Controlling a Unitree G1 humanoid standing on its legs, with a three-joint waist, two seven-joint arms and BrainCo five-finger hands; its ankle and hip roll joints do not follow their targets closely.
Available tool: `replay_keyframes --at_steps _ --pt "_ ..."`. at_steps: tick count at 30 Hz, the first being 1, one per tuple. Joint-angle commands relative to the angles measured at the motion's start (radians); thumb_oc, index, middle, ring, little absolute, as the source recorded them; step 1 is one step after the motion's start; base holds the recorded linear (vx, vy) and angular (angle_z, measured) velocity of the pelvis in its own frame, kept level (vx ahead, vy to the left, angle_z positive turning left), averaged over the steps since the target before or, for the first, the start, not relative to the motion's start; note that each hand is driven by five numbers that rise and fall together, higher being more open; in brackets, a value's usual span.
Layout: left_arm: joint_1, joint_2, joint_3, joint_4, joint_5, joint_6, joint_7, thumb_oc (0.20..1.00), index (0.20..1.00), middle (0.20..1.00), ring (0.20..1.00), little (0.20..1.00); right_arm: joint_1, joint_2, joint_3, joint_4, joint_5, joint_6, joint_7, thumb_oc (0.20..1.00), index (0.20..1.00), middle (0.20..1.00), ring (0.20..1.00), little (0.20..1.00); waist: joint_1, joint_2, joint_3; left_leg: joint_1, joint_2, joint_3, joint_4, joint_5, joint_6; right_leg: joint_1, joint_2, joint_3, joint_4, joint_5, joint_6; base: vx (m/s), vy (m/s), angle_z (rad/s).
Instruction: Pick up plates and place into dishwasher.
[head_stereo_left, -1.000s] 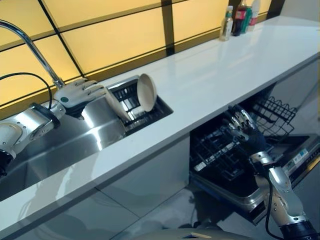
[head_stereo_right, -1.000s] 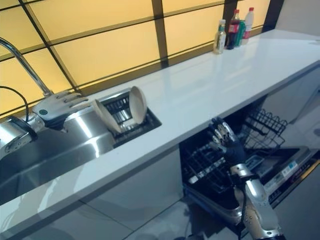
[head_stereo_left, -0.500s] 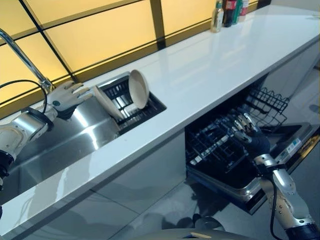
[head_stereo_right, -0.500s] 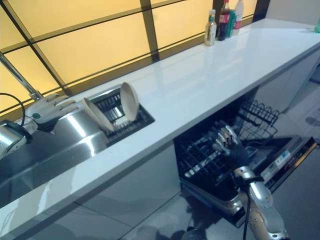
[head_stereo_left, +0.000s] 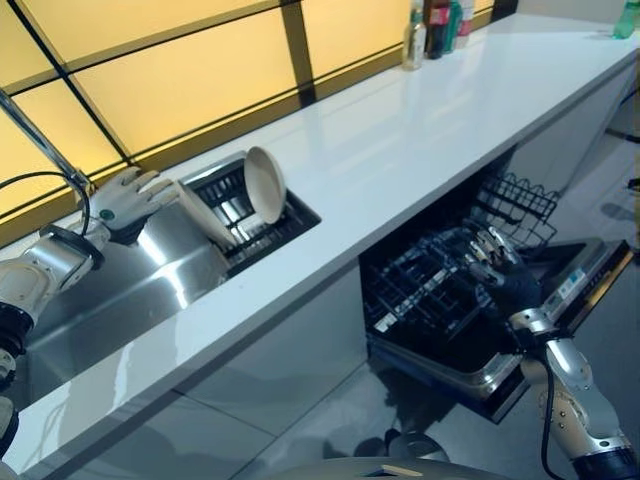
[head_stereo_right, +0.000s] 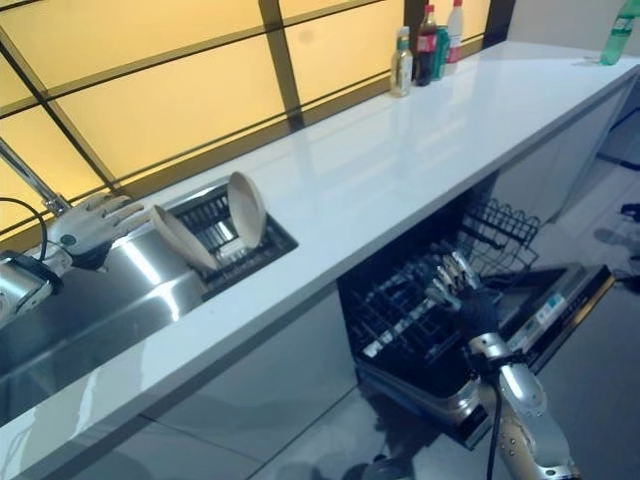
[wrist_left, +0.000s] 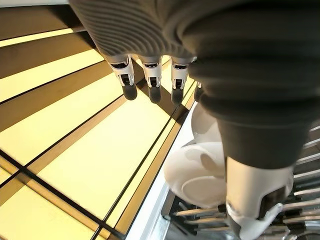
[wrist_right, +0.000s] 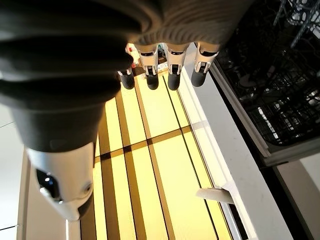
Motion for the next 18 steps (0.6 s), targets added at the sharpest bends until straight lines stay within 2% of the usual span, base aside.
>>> replay_keyframes --at_steps 1,4,12,18 --pt "0.014 0.002 0.056 0.021 -0.014 0.07 0.038 1.0 1.0 1.0 1.0 1.0 -0.001 -0.036 -0.027 -0.072 0.039 -0.024 0.014 1.0 1.0 1.0 1.0 1.0 -0.01 -0.031 -0.02 -0.07 -0.005 0.006 0.09 -0.088 0.03 -0.049 -0.06 0.007 0.085 -0.069 0.111 0.05 -0.029 -0.02" --pt "0.029 -0.014 0.064 0.046 0.005 0.078 0.036 1.0 1.0 1.0 1.0 1.0 -0.003 -0.041 -0.035 -0.067 0.042 -0.02 0.02 1.0 1.0 1.0 1.0 1.0 -0.014 -0.029 -0.012 -0.082 -0.002 0.005 0.098 -0.084 0.027 -0.062 -0.059 0.011 0.094 -0.07 0.108 0.01 -0.018 -0.04" --pt "0.02 -0.04 0.021 0.088 0.031 0.153 0.029 1.0 1.0 1.0 1.0 1.0 -0.045 -0.106 -0.04 -0.065 0.068 -0.022 0.007 1.0 1.0 1.0 1.0 1.0 -0.032 -0.005 0.049 -0.136 -0.001 0.007 0.116 -0.06 0.012 -0.12 -0.061 0.023 0.125 -0.067 0.099 -0.04 0.029 -0.1" --pt "-0.016 -0.043 0.003 0.115 -0.06 0.193 0.033 1.0 1.0 1.0 1.0 1.0 -0.06 -0.137 -0.064 -0.063 0.062 -0.015 0.026 1.0 1.0 1.0 1.0 1.0 -0.049 0.011 0.082 -0.149 -0.002 0.011 0.107 -0.044 0.004 -0.135 -0.062 0.032 0.123 -0.06 0.096 -0.03 0.066 -0.02"
